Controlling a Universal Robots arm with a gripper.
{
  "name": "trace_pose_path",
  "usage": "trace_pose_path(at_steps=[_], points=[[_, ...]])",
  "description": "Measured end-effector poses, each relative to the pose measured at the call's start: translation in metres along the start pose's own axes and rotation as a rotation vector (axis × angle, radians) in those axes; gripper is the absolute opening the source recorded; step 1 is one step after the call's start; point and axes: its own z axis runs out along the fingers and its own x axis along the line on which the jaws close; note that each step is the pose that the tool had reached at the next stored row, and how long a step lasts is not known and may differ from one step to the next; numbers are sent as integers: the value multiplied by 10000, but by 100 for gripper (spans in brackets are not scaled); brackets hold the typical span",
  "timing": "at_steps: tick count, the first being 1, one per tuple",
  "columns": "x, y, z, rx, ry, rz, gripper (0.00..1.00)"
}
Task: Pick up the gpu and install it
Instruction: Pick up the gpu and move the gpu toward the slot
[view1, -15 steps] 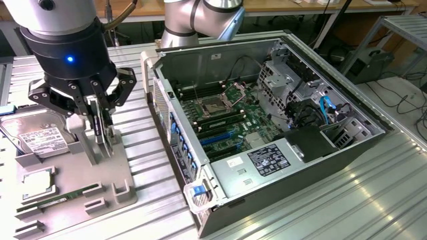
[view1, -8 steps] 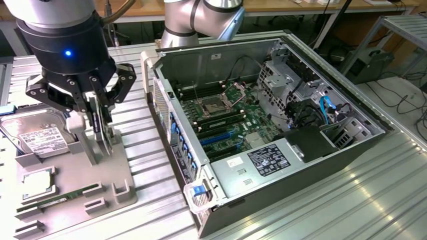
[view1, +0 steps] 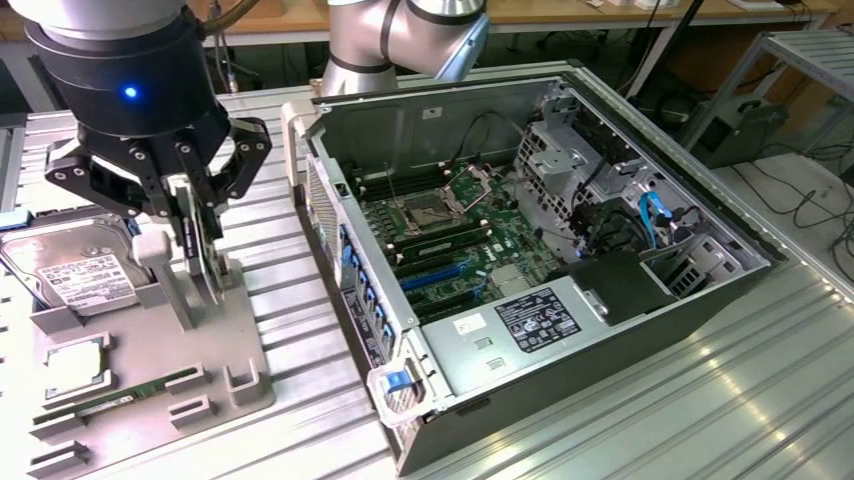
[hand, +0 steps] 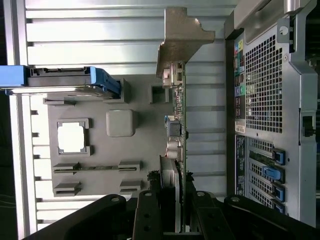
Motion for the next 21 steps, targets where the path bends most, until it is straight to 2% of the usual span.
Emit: trace_pose_path(at_steps=[21], points=[[-6,6,-269,-1,-1,0,28]])
